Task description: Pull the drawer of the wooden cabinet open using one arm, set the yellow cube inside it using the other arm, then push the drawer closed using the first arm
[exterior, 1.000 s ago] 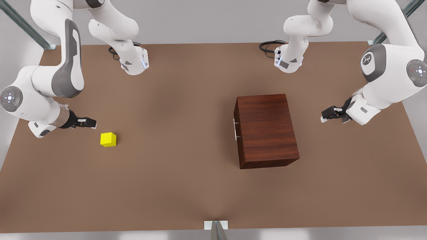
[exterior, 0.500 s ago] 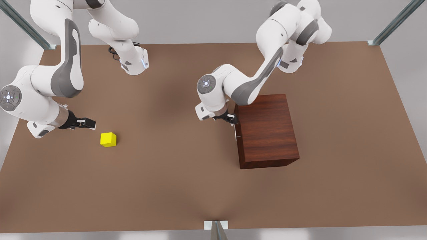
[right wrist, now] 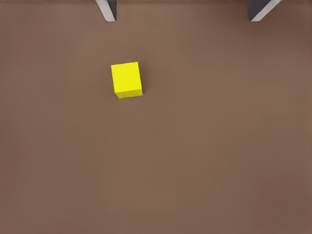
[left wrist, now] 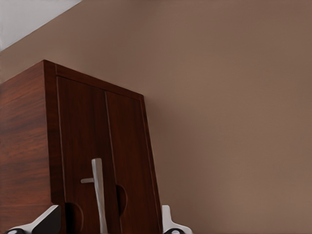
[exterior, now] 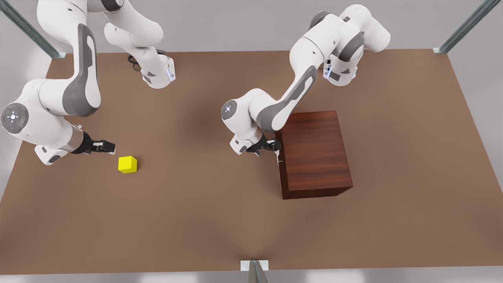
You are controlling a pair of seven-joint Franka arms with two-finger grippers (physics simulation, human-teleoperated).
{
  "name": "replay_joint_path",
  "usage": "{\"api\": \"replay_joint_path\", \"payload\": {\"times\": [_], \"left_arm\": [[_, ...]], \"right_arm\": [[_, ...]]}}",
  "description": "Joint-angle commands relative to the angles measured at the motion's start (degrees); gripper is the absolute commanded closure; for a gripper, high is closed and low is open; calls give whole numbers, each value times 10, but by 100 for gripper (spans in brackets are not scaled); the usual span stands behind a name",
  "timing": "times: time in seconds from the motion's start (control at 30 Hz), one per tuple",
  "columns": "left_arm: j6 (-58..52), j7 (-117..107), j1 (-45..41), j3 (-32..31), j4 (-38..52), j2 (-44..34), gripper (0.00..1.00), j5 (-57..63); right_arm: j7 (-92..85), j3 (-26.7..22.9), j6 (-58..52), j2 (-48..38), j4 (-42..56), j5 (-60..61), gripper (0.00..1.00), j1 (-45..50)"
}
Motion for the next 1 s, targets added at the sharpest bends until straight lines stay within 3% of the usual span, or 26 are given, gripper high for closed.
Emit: {"api": "replay_joint_path", "payload": {"times": [0.0,0.53,0.97], "left_arm": [[-9,-158,-5,0,0,1,0,18],[24,-161,-4,3,-6,57,0,46],[78,-205,-17,-9,9,56,0,40]], "right_arm": [[1,0,-1,0,0,1,0,-1],[0,0,0,8,4,-1,0,0],[0,0,-1,8,5,-1,0,0]]}}
